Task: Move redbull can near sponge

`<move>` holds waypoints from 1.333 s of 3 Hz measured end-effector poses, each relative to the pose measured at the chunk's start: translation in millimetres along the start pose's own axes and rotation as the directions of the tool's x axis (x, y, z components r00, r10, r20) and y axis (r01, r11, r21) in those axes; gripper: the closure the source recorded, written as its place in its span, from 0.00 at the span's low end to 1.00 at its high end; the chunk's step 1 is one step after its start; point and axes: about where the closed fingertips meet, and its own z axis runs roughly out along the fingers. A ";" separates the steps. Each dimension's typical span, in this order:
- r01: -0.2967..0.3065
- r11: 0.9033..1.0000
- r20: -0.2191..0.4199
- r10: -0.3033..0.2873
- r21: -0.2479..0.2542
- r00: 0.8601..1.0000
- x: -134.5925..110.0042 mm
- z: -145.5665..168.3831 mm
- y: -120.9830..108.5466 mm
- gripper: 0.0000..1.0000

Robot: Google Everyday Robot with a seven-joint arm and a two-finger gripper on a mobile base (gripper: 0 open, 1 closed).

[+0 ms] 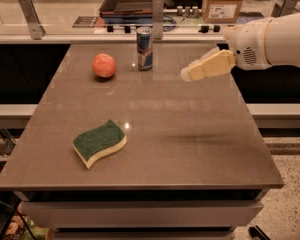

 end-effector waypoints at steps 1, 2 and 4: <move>-0.038 0.996 -0.041 0.042 0.079 0.998 -8.4 10.3 5.4 0.00; -0.095 0.991 -0.051 0.100 0.092 0.994 -9.2 14.5 6.8 0.00; -0.089 0.990 -0.024 0.092 0.107 0.995 -10.4 32.4 -2.7 0.00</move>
Offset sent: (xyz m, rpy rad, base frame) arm 0.0037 0.0133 0.0019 -0.0201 0.0161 -0.0888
